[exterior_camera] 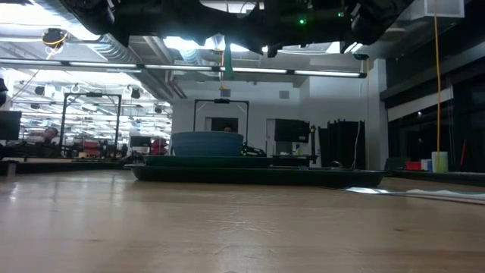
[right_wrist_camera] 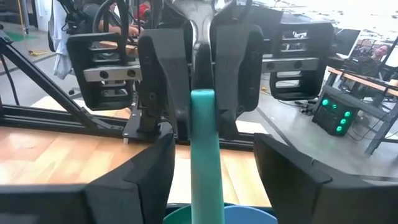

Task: Set up tray
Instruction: Put the light blue spoon on the black table napkin to the left of the blue fork

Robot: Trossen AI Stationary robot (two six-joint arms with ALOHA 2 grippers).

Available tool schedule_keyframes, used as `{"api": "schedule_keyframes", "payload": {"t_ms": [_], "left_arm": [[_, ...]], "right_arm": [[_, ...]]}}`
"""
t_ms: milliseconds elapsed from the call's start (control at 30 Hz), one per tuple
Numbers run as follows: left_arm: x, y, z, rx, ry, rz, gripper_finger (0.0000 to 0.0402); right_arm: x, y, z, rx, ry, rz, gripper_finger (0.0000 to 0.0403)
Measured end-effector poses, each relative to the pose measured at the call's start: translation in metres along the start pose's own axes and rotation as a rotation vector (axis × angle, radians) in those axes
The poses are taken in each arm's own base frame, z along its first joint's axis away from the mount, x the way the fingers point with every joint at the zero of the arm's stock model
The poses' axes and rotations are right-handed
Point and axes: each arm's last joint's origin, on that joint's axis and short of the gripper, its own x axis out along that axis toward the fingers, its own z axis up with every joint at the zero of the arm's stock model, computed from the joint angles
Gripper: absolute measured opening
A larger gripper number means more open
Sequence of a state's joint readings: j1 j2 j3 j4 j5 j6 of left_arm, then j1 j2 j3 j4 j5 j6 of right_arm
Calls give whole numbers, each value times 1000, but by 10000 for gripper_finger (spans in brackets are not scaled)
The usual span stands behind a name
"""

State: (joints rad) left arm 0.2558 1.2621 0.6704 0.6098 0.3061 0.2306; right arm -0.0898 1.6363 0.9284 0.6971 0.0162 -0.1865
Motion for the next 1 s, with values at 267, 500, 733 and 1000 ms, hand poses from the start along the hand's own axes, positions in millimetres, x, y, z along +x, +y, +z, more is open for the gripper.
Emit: {"api": "schedule_keyframes", "payload": {"t_ms": [267, 500, 733, 1000], "left_arm": [[0, 1, 0, 16, 11, 45, 30], [0, 0, 0, 2, 15, 41, 30], [0, 0, -1, -14, 16, 43, 52], [-1, -1, 1, -73, 12, 40, 134]], "right_arm": [[0, 0, 1, 3, -8, -1, 150], [0, -1, 1, 20, -6, -32, 59], [0, -1, 1, 55, -7, -43, 58], [0, -2, 1, 78, -12, -56, 58]]}}
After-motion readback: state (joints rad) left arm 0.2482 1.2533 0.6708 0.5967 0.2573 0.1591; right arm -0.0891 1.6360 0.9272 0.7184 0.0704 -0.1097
